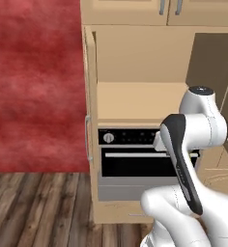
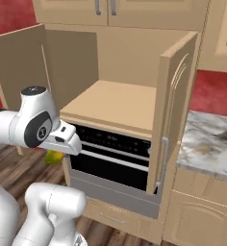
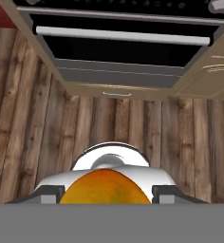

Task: Pick the mangos from the cabinet and place them in one bowl. Pick the kiwi from the sink and place it in the other bowl.

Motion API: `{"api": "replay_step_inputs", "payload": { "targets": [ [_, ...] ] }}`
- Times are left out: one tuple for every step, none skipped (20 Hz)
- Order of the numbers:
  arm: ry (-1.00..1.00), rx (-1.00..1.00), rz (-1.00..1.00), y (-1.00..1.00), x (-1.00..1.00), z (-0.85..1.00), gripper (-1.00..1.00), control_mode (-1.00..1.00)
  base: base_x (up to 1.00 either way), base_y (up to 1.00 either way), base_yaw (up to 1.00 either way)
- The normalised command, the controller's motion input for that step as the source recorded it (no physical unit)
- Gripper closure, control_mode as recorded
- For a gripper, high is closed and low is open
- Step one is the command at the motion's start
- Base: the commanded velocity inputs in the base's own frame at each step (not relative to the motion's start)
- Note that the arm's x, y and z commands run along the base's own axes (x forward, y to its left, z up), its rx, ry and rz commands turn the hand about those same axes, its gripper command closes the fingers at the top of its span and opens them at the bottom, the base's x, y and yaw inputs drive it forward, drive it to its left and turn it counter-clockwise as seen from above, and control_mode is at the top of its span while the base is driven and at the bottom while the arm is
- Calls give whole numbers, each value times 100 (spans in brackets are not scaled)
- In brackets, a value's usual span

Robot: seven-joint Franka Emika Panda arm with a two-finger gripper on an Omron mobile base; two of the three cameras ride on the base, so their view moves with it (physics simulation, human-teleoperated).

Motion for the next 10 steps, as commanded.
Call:
{"api": "replay_step_inputs", "payload": {
  "targets": [
    [0,0,0,0,0,0,100,100,-46,10,20],
    [0,0,0,0,0,0,100,100,-58,2,19],
    [0,0,0,0,0,0,100,100,-61,0,19],
    [0,0,0,0,0,0,100,100,-60,-3,20],
    [0,0,0,0,0,0,100,100,-39,-7,31],
    [0,0,0,0,0,0,100,100,-22,-9,44],
    [0,0,0,0,0,0,100,100,-9,-6,47],
    [0,0,0,0,0,0,100,100,0,-26,41],
    [0,0,0,0,0,0,100,100,0,-47,28],
    [0,0,0,0,0,0,100,100,0,-49,24]
  ]
}}
